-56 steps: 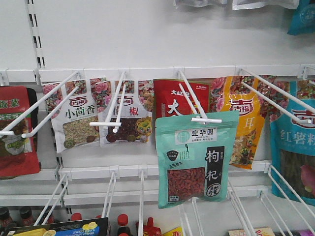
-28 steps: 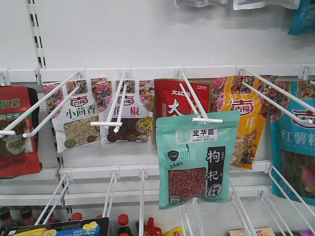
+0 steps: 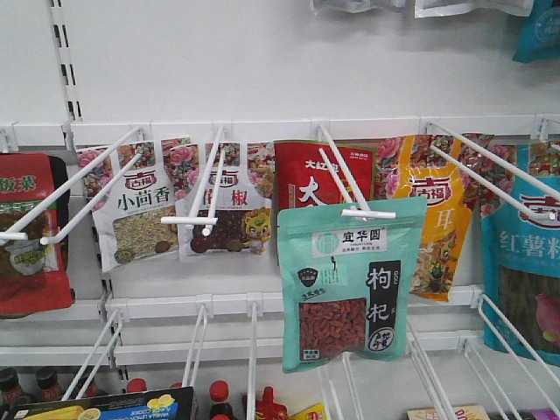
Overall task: Pick snacks and fruit into basket
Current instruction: 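Close the left gripper around the black snack box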
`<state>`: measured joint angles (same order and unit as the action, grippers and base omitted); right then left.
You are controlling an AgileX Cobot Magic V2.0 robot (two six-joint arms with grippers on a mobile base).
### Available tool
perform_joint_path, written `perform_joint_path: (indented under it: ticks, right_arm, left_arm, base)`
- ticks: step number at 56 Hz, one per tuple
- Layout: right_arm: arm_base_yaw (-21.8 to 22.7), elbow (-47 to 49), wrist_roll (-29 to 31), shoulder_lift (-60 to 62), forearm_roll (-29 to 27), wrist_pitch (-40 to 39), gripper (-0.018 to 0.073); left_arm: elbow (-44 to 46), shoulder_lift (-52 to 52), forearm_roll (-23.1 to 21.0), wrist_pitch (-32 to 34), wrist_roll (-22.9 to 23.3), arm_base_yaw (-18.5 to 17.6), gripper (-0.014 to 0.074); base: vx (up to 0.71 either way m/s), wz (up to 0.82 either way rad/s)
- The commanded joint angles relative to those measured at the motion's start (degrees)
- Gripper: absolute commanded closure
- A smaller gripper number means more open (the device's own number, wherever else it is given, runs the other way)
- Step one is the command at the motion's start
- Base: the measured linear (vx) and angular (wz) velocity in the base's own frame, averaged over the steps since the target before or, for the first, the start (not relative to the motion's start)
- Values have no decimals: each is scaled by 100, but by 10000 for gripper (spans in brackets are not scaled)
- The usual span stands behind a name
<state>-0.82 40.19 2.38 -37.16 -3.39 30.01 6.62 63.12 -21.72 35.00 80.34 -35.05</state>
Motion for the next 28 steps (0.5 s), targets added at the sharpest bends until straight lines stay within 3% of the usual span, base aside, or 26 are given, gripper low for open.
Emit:
perform_joint_path:
  ticks: [1, 10, 28]
  right_arm:
    - [28, 180, 66, -19, 31, -444, 350]
    - [28, 180, 66, -19, 31, -444, 350]
    - [28, 180, 66, -19, 31, -444, 350]
  left_arm:
    - [139, 168, 38, 814, -18, -39, 11]
    - [157, 611, -39, 1517, 38, -66, 11]
    - [411, 1344, -1075, 2134, 89, -823, 11]
  base:
    - [0, 0]
    - [0, 0]
    - [0, 0]
